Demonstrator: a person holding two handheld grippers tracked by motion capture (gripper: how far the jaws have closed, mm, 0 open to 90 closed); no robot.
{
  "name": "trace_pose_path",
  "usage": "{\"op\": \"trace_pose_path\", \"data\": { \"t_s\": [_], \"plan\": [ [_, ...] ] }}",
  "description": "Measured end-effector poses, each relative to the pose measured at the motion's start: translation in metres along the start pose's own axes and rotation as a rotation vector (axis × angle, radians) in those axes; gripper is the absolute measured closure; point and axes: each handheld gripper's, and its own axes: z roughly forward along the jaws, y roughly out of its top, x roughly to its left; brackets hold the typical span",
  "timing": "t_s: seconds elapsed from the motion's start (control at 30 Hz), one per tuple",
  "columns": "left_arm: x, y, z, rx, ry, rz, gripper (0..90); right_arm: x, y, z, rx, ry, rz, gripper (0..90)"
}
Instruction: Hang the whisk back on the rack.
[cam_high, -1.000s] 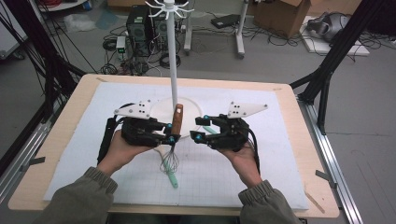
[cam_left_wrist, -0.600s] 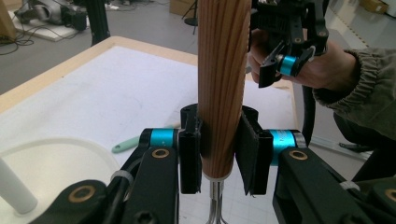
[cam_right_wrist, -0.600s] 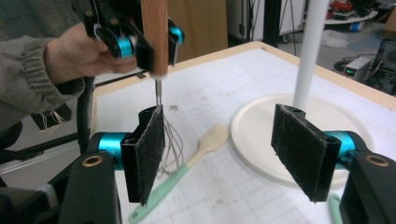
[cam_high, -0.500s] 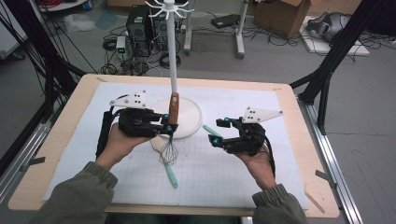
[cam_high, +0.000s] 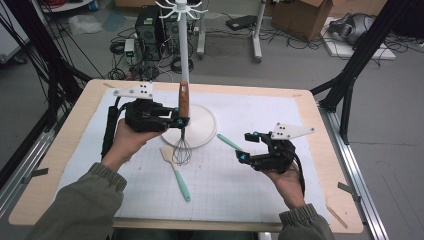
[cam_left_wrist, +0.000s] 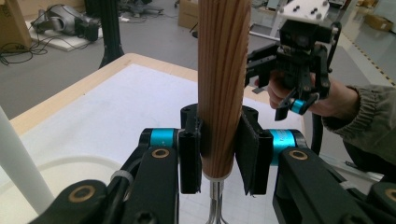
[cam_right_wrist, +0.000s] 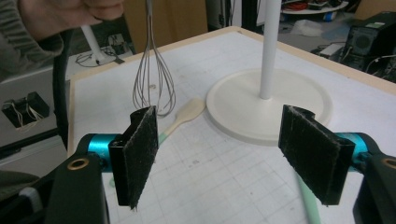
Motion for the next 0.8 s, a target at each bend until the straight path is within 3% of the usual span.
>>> {"op": "trace_pose_path", "data": {
  "t_s": [0.8],
  "plan": [
    [0.024,0.046,-0.012,-0.055,0.028,-0.021,72.0,-0.007,-0.019,-0.010,0.016,-0.053,0.010,24.5]
  ]
}}
